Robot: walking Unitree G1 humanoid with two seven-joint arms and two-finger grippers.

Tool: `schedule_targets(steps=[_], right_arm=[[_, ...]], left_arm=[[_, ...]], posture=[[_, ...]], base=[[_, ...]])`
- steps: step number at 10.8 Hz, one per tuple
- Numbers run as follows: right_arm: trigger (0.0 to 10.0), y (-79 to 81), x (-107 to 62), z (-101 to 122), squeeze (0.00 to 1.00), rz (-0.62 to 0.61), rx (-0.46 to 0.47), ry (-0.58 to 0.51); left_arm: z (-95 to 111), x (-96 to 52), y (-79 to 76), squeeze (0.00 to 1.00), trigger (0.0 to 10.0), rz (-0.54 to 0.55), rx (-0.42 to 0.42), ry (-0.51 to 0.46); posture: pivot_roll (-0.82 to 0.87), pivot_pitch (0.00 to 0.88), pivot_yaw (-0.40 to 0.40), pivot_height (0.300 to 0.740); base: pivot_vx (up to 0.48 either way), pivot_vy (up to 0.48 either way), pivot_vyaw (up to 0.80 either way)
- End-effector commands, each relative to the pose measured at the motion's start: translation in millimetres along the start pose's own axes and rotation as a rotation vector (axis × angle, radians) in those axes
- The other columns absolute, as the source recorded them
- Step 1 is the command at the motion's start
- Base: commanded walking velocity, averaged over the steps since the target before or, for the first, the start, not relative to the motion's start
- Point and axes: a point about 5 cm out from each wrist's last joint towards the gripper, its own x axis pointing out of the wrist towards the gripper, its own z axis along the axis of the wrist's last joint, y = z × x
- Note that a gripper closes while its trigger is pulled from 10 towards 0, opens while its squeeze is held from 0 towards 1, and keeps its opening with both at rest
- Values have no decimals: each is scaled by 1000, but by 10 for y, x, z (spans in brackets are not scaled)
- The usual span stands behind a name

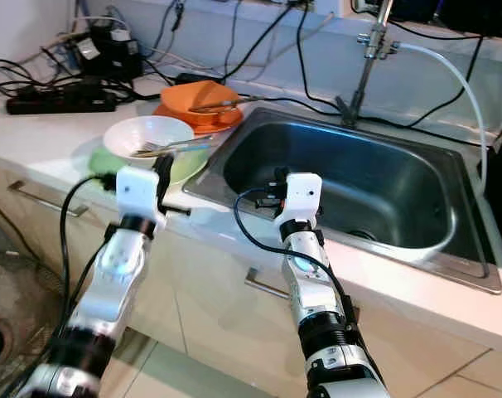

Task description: Kitchen organization

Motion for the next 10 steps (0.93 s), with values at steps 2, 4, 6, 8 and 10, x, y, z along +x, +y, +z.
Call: schedule_targets(steps=[2,4,6,8,10], right_arm=[[10000,-19,24,32,0,-4,-4,-6],[10000,-18,30,29,0,0,-5,-1],[10000,-17,31,27,0,3,-6,0],[10000,-30,39,29,0,1,-9,2],[10000,-23,48,32,0,4,-11,3]], left_arm=[[31,-42,11,0,10000,-25,61,-19],[73,-55,-27,1000,10000,-59,111,-50],[149,-20,-72,1000,10000,-89,160,-86],[223,10,-134,1000,10000,-124,198,-126],[253,34,-170,1000,10000,-136,226,-141]], posture=[[88,7,-33,740],[92,2,-40,740],[87,0,-39,740],[86,0,-41,740],[85,0,-42,740]], base=[[0,0,0],[0,0,0],[0,0,0],[0,0,0],[0,0,0]])
